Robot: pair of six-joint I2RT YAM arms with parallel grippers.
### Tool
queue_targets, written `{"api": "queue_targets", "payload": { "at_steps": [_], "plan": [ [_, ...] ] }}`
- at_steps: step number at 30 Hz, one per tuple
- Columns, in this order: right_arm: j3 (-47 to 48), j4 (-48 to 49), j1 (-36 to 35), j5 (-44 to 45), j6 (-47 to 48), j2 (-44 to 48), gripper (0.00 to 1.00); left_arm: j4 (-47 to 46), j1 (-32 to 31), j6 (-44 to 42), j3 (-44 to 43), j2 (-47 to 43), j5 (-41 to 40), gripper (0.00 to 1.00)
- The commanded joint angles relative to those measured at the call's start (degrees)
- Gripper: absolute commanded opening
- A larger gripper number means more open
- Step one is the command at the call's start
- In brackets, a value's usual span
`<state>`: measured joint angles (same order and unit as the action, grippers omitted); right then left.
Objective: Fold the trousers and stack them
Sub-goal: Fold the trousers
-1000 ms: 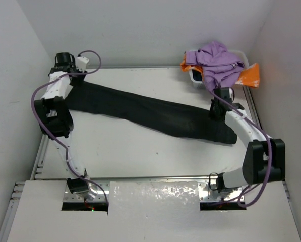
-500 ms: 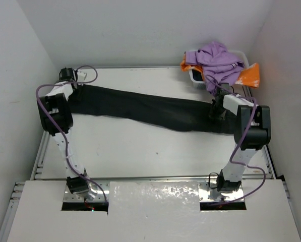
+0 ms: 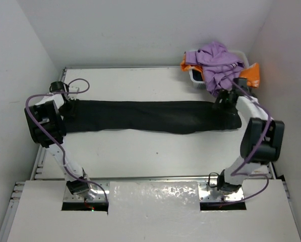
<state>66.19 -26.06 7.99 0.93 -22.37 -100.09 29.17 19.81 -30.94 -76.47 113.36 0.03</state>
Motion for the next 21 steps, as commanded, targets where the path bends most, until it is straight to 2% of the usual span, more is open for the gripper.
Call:
{"api": "queue_targets", "payload": {
  "at_steps": [1,5,9,12,14,21],
  "plan": [
    [-2.8,2.6,7.0,-6.5,-6.4,10.6,0.7,5.5,0.1,1.9,-1.8,-3.0,3.7,0.45],
    [-10.0,0.5,12.9,-7.3,-11.2,18.7,0.81,5.8,0.2,2.5,-1.4,-4.3,4.5,0.45],
    [-19.7,4.2,17.8,-9.5,-15.1,22.5,0.84,5.8,0.3,2.8,-1.2,-4.7,4.9,0.46],
    [-22.8,8.6,19.1,-11.4,-19.3,20.6,0.84,6.2,0.3,2.9,-1.8,-4.6,5.0,0.46],
    [-24.7,16.5,19.3,-12.3,-23.0,18.2,0.84,6.4,0.3,2.7,-2.1,-4.6,5.1,0.47],
    [-25.6,27.4,19.3,-11.2,-27.7,6.7,0.83,6.1,0.4,2.3,-1.3,-5.5,3.7,0.47]
  ]
}}
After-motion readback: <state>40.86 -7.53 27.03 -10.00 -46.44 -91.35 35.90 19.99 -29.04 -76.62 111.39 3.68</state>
